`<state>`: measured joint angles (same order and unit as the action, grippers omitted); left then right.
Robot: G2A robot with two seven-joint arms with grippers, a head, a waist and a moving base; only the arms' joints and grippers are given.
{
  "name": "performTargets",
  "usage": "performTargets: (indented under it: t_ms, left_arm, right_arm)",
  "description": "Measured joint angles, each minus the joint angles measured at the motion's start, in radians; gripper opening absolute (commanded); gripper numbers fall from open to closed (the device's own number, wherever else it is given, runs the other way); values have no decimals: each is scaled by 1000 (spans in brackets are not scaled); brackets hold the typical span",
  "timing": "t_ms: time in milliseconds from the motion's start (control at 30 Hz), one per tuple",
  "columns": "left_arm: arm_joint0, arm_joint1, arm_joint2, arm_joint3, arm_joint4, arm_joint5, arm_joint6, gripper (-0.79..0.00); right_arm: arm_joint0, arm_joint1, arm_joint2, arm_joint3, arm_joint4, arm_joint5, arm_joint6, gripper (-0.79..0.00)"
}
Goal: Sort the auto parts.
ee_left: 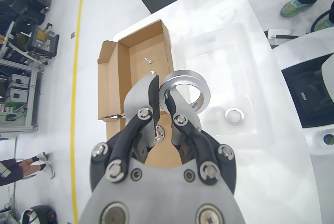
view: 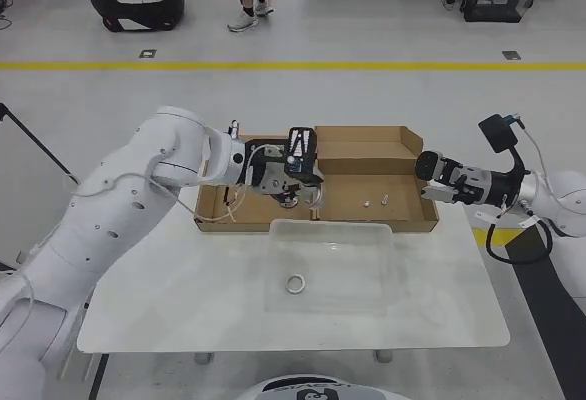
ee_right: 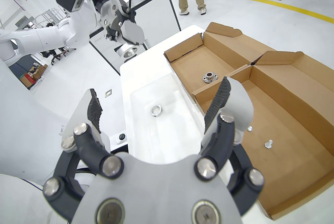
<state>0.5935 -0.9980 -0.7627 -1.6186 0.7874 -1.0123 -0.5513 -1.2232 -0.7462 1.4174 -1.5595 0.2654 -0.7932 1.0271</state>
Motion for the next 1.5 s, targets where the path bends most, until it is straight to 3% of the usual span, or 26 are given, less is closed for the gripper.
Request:
performTargets:
  t_ms: [300,500,967,1267,1500]
  left_arm:
    - [-25,30,-65,96,-76,0,213,-785]
    - [33,58,-104,104,-236,0,327,-785]
    - [253,144,-282,-60,-548,0,466,-785]
    - [373,176,-381,-180,-731,0,467,-785]
    - [467,182,-461,-278,-868,0,494,-785]
  right_arm:
    - [0,0,0,0,0,0,0,0]
    - [0,0,0,0,0,0,0,0]
    - [0,0,0,0,0,0,0,0]
    - [0,0,0,0,0,0,0,0]
    - [0,0,0,0,0,0,0,0]
